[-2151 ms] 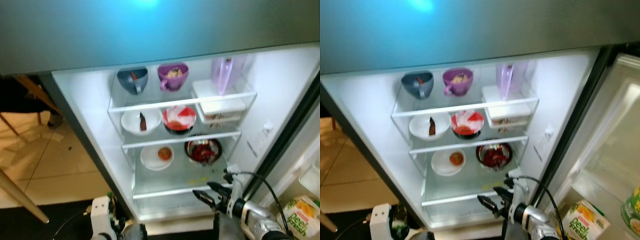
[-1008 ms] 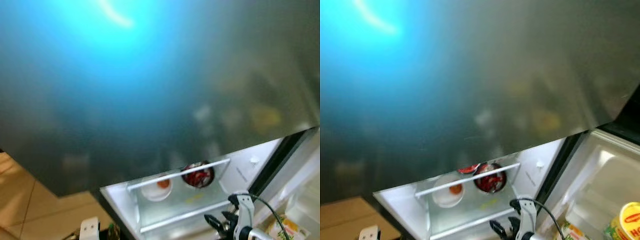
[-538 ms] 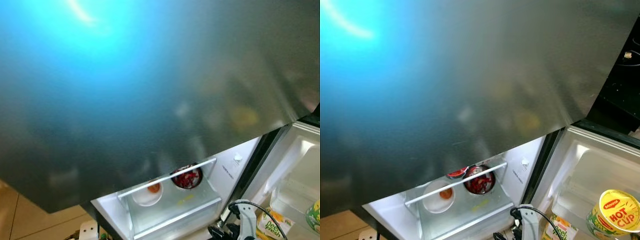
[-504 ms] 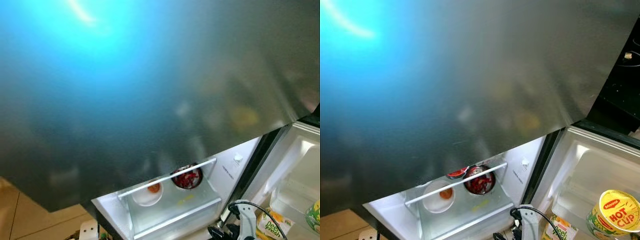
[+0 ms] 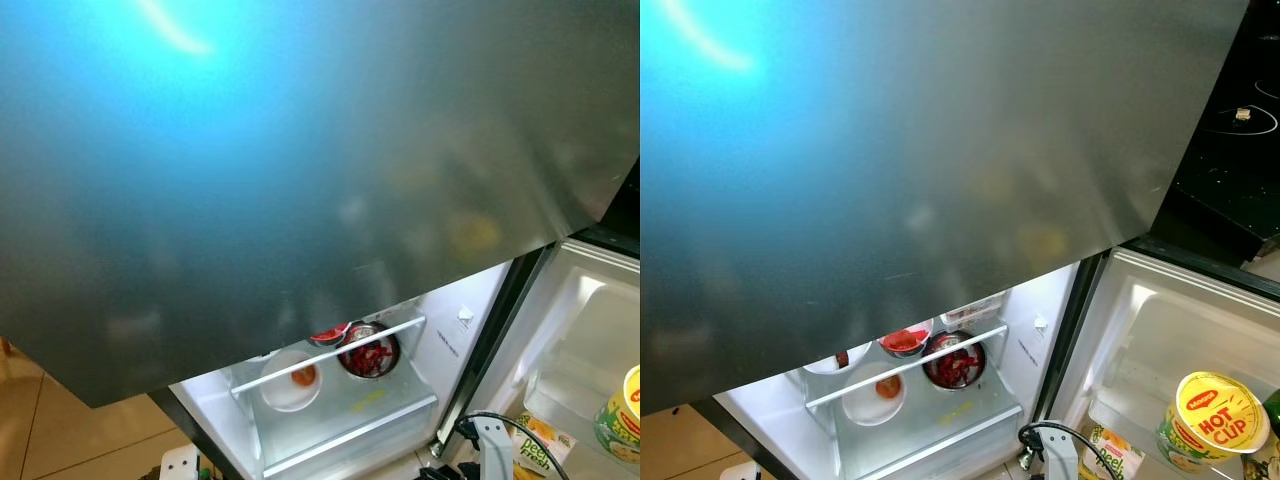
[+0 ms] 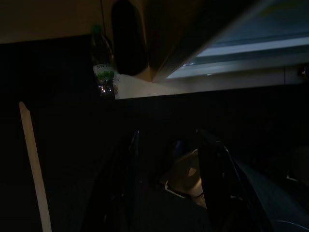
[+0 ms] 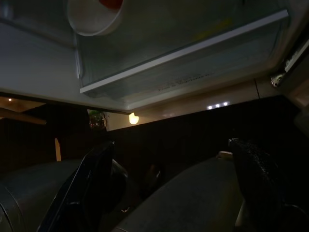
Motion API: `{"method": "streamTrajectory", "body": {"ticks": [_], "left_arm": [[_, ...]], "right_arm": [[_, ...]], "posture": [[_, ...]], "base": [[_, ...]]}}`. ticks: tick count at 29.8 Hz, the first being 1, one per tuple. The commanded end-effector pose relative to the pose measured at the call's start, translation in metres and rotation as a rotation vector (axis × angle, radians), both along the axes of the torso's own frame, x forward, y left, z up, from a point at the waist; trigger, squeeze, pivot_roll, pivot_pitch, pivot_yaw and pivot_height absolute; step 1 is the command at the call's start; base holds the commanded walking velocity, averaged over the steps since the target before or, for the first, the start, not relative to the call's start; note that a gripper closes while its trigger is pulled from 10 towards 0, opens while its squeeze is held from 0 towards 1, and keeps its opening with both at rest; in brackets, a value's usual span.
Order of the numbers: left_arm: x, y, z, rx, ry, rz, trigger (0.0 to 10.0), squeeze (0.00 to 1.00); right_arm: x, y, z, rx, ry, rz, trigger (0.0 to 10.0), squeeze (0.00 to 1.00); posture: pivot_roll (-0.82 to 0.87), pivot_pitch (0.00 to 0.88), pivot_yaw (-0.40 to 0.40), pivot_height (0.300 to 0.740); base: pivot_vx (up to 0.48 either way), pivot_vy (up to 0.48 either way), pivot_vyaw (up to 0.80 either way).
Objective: Restocking fridge
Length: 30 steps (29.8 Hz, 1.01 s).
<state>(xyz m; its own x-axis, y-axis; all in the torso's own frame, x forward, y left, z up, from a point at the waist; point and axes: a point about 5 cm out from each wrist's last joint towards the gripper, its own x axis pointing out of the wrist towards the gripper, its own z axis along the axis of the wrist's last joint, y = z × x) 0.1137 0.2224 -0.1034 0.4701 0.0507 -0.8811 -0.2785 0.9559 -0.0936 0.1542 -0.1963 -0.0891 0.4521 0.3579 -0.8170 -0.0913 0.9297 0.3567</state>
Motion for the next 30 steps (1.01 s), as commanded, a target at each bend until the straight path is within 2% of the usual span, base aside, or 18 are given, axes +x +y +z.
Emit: {"method": "streamTrajectory", "body": {"ticks": [1,10,16,30], "left_arm": [[0.0001,-0.0041,-0.0011,-0.004,0.015,-0.012,10.0,0.00],[0.0027,-0.0065,-0.0010,-0.009,0.014,-0.014,10.0,0.00],[-0.0001,-0.0119,-0.0029,-0.016,0.027,-0.018,10.0,0.00],[-0.0041,-0.0130,-0.0043,-0.021,0.040,-0.016,10.0,0.00]], "right_arm": [[-0.0018,0.0040,-0.0016,-0.007,0.012,0.016,10.0,0.00],[-0.0009,0.0040,-0.0017,-0.025,0.016,0.031,10.0,0.00],[-0.0031,0.0039,-0.0030,-0.052,0.029,0.049,10.0,0.00],[-0.0050,0.0017,-0.0039,-0.079,0.040,0.058,10.0,0.00]], "posture": [[-0.03,0.000,0.028,0.740],[-0.03,0.000,0.021,0.740],[-0.03,0.000,0.014,0.740],[-0.04,0.000,0.014,0.740]], "base": [[-0.330,0.000,0.00],[-0.358,0.000,0.00],[-0.386,0.000,0.00],[-0.397,0.000,0.00]]}}
